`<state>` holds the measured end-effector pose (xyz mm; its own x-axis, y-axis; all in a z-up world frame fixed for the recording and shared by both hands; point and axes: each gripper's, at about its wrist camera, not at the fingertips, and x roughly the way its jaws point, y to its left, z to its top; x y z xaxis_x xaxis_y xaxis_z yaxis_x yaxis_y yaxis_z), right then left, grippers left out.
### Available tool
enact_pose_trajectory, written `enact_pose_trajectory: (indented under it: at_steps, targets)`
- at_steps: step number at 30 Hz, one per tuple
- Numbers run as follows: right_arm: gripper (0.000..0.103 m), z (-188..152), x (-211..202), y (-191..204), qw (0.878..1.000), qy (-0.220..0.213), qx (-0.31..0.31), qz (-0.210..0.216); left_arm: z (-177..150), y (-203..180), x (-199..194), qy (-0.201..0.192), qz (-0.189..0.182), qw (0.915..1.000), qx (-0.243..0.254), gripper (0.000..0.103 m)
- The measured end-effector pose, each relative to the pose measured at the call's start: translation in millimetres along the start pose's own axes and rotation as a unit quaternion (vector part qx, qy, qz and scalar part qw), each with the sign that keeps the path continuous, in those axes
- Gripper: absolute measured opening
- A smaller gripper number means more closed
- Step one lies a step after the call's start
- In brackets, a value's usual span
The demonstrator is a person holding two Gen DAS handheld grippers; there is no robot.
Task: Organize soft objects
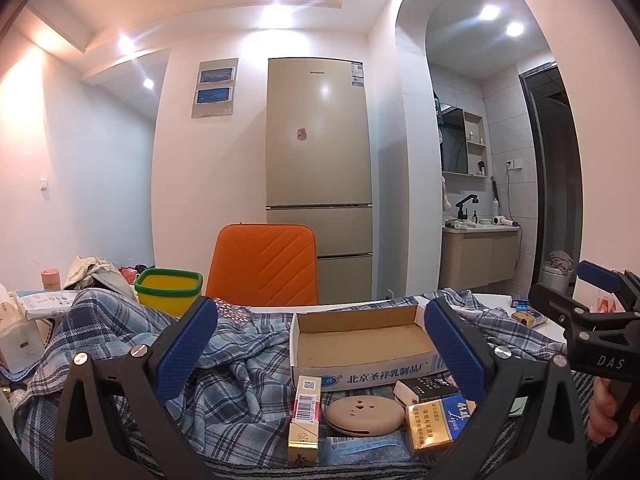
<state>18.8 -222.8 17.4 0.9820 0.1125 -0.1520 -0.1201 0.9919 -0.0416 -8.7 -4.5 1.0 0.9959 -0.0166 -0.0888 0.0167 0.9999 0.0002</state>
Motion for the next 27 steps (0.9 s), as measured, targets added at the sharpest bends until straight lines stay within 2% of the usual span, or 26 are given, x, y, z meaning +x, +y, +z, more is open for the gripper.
enact_pose_trajectory:
  at_steps: [17, 27]
  targets:
    - [0.103, 1.2, -4.0, 0.9, 1.0, -0.001, -0.005, -0.004, -0.3, 0.1, -3.5, -0.008, -0.01, 0.9999, -0.002, 0.103]
    - [0.103, 3.5, -5.7, 1.1, 1.0, -0.002, -0.006, 0.0, 5.1, -2.9, -6.1, -0.002, -0.024, 0.9996, 0.016, 0.103]
